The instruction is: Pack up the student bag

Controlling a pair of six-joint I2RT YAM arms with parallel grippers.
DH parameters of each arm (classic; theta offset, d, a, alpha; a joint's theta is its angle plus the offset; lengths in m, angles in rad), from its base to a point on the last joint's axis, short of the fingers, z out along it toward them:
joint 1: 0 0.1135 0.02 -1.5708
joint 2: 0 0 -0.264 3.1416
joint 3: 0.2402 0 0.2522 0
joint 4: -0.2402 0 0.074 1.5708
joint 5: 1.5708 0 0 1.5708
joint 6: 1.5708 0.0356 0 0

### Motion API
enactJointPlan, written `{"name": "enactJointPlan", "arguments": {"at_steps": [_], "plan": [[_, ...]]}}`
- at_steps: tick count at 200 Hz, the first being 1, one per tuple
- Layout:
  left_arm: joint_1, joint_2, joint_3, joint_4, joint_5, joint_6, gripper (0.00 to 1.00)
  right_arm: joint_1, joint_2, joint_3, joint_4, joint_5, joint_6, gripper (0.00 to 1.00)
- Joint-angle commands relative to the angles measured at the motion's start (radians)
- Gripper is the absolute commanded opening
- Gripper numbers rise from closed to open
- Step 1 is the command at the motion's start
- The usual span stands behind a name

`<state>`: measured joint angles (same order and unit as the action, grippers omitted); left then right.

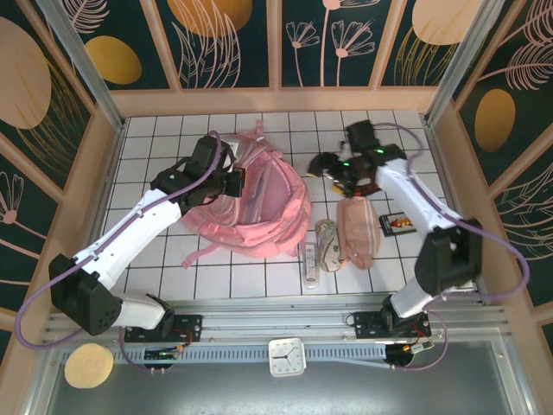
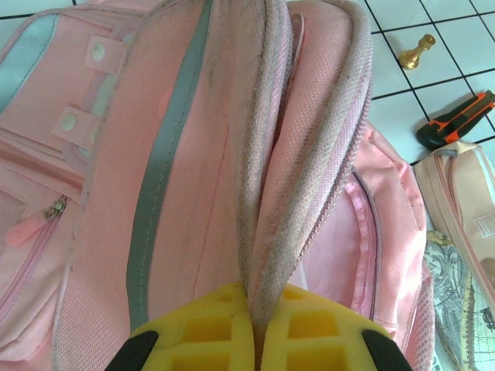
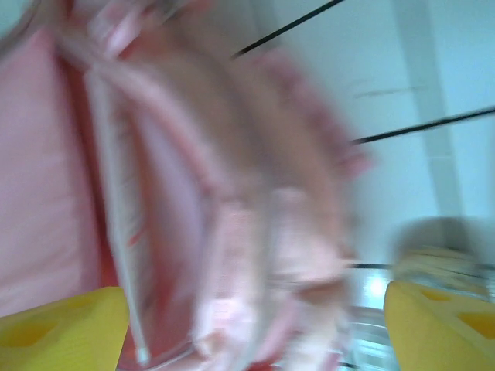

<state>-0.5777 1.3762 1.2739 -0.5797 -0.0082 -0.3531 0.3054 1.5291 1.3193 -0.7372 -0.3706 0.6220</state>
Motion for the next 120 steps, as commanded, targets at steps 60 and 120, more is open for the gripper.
{"name": "enactJointPlan", "arguments": {"at_steps": [60,120], "plan": [[-0.002,-0.009,0.028,0.113,0.043,0.066,0.00,-0.204,-0.105,-0.409,-0.076,0.295,-0.098,0.97],[-0.002,-0.012,0.020,0.117,0.055,0.074,0.00,-0.254,0.007,-0.469,0.065,0.272,-0.158,0.98]]}}
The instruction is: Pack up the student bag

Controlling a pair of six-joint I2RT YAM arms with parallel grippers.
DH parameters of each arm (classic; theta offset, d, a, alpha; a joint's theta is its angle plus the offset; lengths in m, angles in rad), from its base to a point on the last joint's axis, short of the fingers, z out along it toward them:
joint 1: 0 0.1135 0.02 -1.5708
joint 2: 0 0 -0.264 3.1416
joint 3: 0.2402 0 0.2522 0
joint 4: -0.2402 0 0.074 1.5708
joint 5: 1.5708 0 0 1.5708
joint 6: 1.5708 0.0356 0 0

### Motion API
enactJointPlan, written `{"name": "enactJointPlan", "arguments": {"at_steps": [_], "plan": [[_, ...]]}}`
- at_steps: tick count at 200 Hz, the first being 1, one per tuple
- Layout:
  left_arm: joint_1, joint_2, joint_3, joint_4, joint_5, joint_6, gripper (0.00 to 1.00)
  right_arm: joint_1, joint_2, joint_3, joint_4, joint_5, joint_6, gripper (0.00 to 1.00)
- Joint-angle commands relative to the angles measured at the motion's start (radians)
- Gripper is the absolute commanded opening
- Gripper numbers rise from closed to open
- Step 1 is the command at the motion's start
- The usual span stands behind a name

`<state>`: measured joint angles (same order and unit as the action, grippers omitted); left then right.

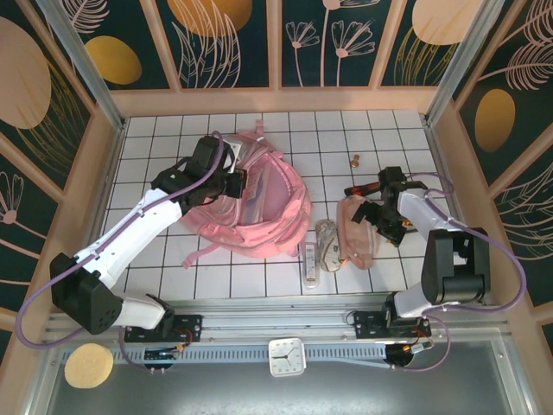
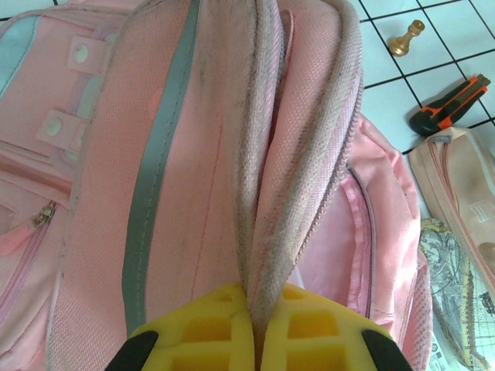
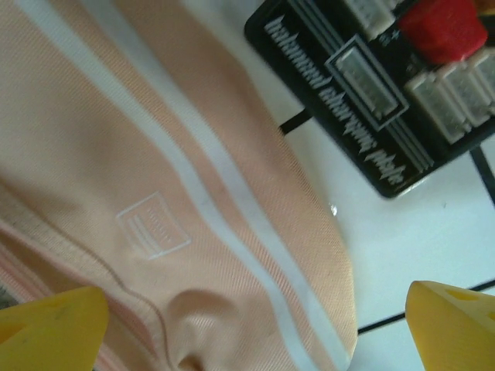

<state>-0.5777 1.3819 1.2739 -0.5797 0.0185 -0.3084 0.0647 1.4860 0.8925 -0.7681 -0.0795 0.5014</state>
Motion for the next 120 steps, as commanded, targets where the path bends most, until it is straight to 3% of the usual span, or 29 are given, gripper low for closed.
{"name": "enactJointPlan", "arguments": {"at_steps": [1,31,58,65,89,120], "plan": [[-0.002,-0.017,0.020,0.116,0.029,0.029,0.00,-0.014,0.054,-0.043,0.099,-0.021,-0.037,0.98],[-0.002,-0.011,0.031,0.105,0.029,0.038,0.00,-0.013,0.128,-0.059,0.174,-0.040,-0.040,0.93],[-0.002,0.000,0.053,0.098,0.029,0.036,0.00,-0.014,0.138,-0.095,0.232,-0.044,-0.032,0.75],[-0.002,0.003,0.060,0.095,0.029,0.034,0.00,-0.013,0.138,-0.106,0.245,-0.052,-0.028,0.62],[-0.002,0.009,0.073,0.080,0.024,0.040,0.00,0.007,0.093,-0.109,0.262,-0.061,-0.009,0.00],[-0.001,0.006,0.070,0.069,0.020,0.047,0.00,0.049,-0.005,-0.005,0.206,-0.068,-0.014,0.00]]}}
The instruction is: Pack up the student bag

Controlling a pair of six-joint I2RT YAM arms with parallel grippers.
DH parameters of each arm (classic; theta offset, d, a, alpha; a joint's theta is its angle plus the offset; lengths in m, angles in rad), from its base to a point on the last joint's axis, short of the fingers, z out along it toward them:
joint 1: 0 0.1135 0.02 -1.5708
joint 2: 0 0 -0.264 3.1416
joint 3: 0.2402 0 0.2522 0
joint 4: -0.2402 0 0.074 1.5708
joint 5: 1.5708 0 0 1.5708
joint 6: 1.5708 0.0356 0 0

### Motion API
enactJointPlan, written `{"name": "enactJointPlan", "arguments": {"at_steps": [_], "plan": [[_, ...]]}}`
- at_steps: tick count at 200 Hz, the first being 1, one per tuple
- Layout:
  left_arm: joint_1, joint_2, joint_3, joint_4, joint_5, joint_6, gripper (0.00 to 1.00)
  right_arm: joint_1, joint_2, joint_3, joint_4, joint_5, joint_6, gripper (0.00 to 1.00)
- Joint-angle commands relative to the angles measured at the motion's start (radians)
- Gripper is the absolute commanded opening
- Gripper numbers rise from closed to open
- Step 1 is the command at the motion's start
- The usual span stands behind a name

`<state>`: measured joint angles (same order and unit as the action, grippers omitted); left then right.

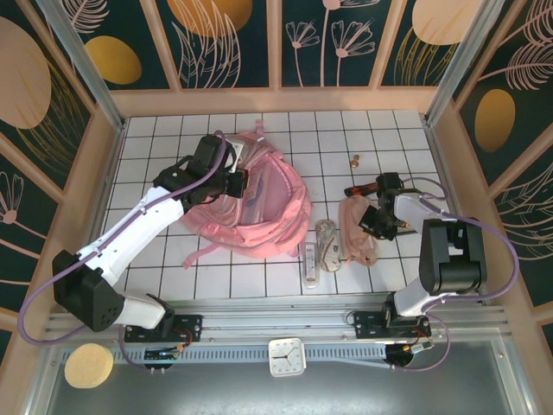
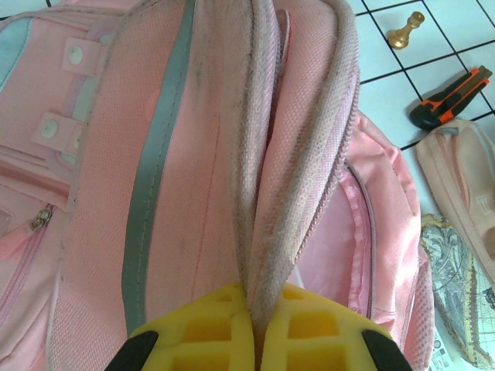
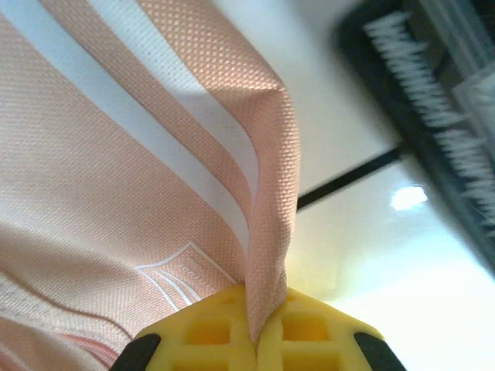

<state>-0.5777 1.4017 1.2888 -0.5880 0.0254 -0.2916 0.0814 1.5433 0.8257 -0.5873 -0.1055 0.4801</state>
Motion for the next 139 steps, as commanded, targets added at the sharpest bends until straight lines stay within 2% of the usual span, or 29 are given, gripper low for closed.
{"name": "enactJointPlan", "arguments": {"at_steps": [1,33,67,117,139], "plan": [[-0.002,-0.013,0.055,0.077,0.013,0.031,0.00,0.033,-0.065,0.067,0.025,-0.044,0.007,0.00],[-0.002,-0.016,0.055,0.071,0.007,0.037,0.00,0.056,-0.157,0.258,-0.040,-0.106,0.043,0.00],[-0.002,-0.016,0.049,0.082,0.017,0.039,0.00,0.080,-0.172,0.474,-0.123,-0.150,0.068,0.00],[-0.002,-0.033,0.019,0.128,0.011,0.020,0.00,0.190,-0.133,0.506,-0.068,-0.387,0.206,0.00],[-0.002,-0.052,-0.009,0.154,0.007,0.001,0.00,0.265,-0.072,0.529,-0.074,-0.432,0.220,0.00]]}}
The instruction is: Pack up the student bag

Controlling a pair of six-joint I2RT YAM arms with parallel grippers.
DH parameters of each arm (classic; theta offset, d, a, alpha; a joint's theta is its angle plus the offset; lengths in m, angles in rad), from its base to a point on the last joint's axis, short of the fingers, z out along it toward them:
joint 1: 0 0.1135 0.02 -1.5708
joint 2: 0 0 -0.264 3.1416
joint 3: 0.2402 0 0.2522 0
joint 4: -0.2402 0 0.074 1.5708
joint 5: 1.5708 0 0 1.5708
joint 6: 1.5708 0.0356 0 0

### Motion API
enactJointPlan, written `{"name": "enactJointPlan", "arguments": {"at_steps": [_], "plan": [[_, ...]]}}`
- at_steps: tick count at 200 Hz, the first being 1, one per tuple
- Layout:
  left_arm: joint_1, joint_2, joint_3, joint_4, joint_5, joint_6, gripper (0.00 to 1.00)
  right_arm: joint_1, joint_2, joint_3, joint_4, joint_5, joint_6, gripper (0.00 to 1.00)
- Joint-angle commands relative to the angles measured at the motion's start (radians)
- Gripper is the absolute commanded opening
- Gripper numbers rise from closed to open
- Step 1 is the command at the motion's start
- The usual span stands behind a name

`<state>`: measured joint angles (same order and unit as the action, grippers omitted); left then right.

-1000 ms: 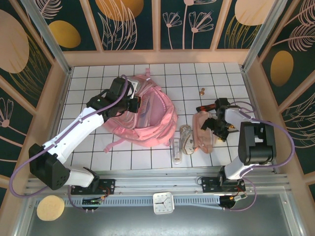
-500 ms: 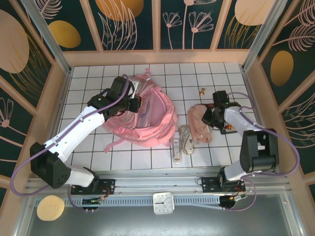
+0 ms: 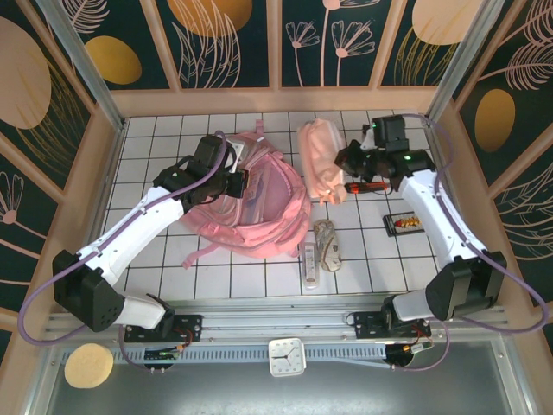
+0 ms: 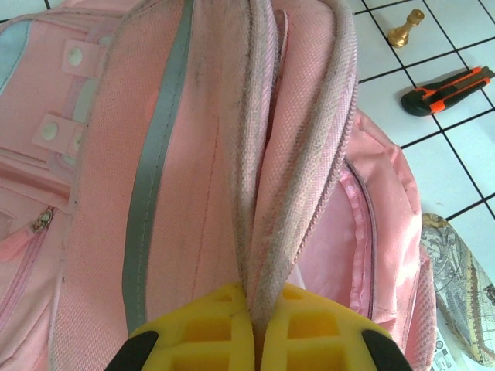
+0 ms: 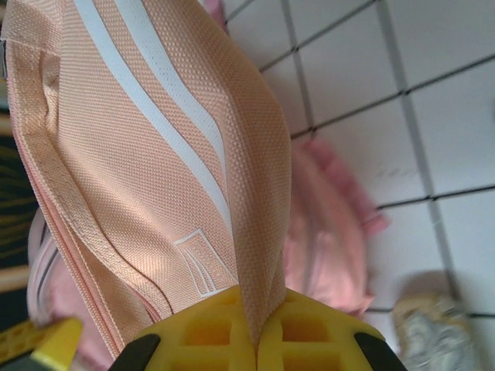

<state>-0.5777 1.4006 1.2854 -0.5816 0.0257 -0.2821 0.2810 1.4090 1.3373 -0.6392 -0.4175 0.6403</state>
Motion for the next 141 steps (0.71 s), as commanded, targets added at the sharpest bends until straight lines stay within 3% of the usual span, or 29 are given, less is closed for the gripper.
{"name": "enactJointPlan", "arguments": {"at_steps": [1,45,76,103,116,141], "plan": [[-0.001,-0.051,-0.006,0.149,0.007,-0.009,0.00,0.069,0.065,0.020,-0.023,-0.122,0.059,0.00],[-0.002,-0.053,-0.014,0.158,0.031,-0.026,0.00,0.175,0.216,0.073,0.009,-0.171,0.057,0.00],[-0.002,-0.056,-0.018,0.159,0.028,-0.030,0.00,0.240,0.375,0.197,-0.096,-0.149,0.027,0.00],[-0.004,-0.038,0.029,0.108,-0.096,-0.061,0.00,0.284,0.461,0.273,-0.218,-0.091,-0.028,0.00],[-0.003,-0.039,0.047,0.091,-0.165,-0.077,0.00,0.288,0.459,0.239,-0.229,-0.084,-0.037,0.00],[-0.003,-0.049,0.052,0.095,-0.197,-0.110,0.00,0.284,0.441,0.137,-0.231,-0.070,-0.064,0.00]]}}
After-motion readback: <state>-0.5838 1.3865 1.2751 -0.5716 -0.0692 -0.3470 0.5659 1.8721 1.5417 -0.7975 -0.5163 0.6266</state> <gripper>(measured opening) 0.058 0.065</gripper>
